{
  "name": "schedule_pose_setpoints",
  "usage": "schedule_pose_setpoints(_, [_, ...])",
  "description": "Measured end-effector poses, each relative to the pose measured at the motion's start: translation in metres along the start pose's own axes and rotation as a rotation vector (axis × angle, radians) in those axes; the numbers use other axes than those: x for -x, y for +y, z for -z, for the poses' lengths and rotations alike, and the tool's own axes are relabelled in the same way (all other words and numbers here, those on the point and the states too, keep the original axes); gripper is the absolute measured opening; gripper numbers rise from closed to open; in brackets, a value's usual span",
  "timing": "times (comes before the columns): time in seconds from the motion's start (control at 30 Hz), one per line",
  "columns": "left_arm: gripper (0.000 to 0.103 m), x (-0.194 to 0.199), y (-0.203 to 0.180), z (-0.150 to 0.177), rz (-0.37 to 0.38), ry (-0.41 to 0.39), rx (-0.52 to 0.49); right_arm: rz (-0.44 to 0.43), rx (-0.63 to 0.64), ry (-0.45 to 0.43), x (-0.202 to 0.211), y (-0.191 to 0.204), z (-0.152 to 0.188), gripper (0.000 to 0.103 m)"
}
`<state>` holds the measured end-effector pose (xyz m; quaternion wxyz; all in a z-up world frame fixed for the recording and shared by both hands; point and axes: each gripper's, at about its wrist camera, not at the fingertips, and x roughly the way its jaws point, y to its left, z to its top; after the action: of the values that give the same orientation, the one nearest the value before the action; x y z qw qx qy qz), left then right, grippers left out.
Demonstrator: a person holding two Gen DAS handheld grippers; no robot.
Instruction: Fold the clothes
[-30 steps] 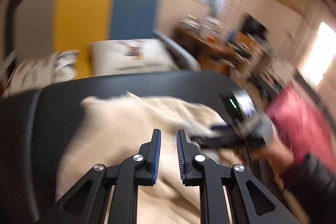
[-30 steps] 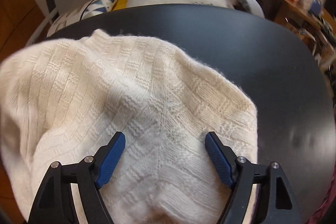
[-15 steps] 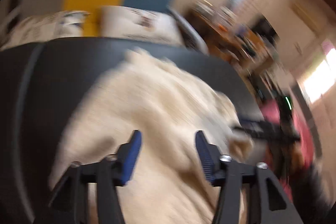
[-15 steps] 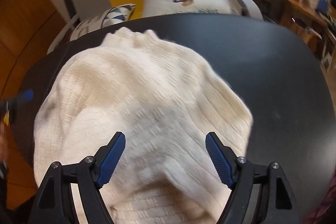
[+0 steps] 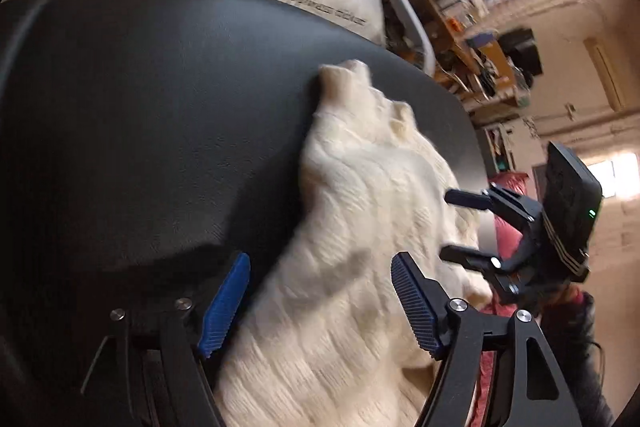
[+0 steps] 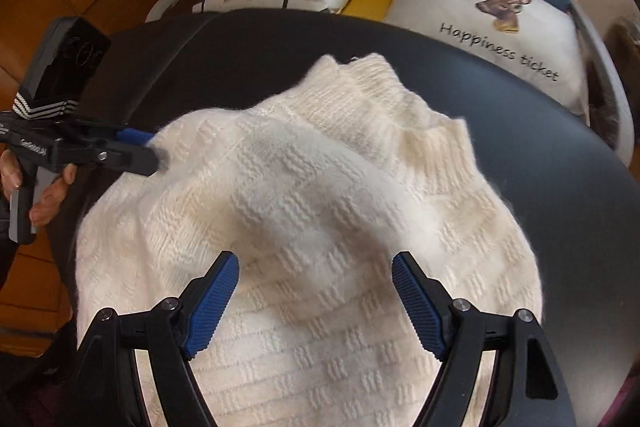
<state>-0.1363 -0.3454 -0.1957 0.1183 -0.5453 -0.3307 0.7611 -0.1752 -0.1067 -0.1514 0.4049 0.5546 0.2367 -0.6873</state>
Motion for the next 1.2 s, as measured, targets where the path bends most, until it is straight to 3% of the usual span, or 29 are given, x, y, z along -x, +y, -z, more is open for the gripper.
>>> schedule_pose_setpoints(0.07, [0.073, -0.003, 0.005, -0.001, 0.047, -0.011, 0.016, 0.043, 0.013, 0.034, -0.01, 0.001, -0.002, 0.079])
schedule_pose_setpoints(0.1, [0.062, -0.004, 0.003, -0.001, 0.044, -0.023, 0.001, 0.07, 0.018, 0.053, -0.015, 0.002, 0.0, 0.075])
schedule_pose_setpoints(0.17, [0.044, -0.008, -0.008, 0.003, 0.025, -0.04, -0.061, 0.145, 0.057, 0.086, -0.026, 0.008, 0.007, 0.044])
schedule_pose_setpoints(0.2, [0.034, -0.007, -0.014, 0.005, 0.001, -0.059, -0.082, 0.156, 0.054, 0.072, -0.025, 0.008, 0.011, 0.041])
schedule_pose_setpoints(0.27, [0.023, -0.004, -0.03, 0.011, -0.013, -0.113, -0.103, 0.168, 0.037, 0.032, -0.02, 0.008, 0.02, 0.022])
schedule_pose_setpoints(0.37, [0.015, 0.005, -0.059, 0.022, -0.033, -0.214, -0.141, 0.188, 0.003, -0.021, -0.009, 0.004, 0.038, 0.011])
schedule_pose_setpoints(0.5, [0.013, 0.015, -0.114, 0.048, -0.086, -0.329, -0.27, 0.201, -0.064, -0.091, 0.013, -0.008, 0.067, 0.01])
schedule_pose_setpoints(0.6, [0.013, 0.014, -0.168, 0.086, -0.143, -0.378, -0.461, 0.194, -0.136, -0.147, 0.034, -0.021, 0.1, 0.01])
schedule_pose_setpoints(0.67, [0.013, 0.007, -0.194, 0.112, -0.163, -0.372, -0.573, 0.188, -0.184, -0.184, 0.048, -0.03, 0.122, 0.01])
schedule_pose_setpoints(0.77, [0.013, -0.019, -0.234, 0.162, -0.205, -0.314, -0.771, 0.198, -0.26, -0.17, 0.056, -0.043, 0.162, 0.01])
schedule_pose_setpoints(0.87, [0.013, -0.056, -0.246, 0.199, -0.229, -0.226, -0.866, 0.185, -0.333, -0.141, 0.057, -0.054, 0.206, 0.011])
schedule_pose_setpoints(0.93, [0.014, -0.079, -0.247, 0.22, -0.248, -0.17, -0.884, 0.187, -0.38, -0.115, 0.056, -0.061, 0.236, 0.012])
schedule_pose_setpoints(1.03, [0.017, -0.093, -0.242, 0.239, -0.227, -0.132, -0.859, 0.118, -0.466, -0.173, 0.066, -0.074, 0.268, 0.013])
schedule_pose_setpoints(1.13, [0.024, -0.069, -0.227, 0.23, -0.096, -0.118, -0.732, 0.078, -0.515, -0.203, 0.07, -0.082, 0.285, 0.013])
schedule_pose_setpoints(1.2, [0.036, -0.05, -0.216, 0.221, -0.004, -0.11, -0.641, 0.059, -0.526, -0.213, 0.07, -0.086, 0.289, 0.015])
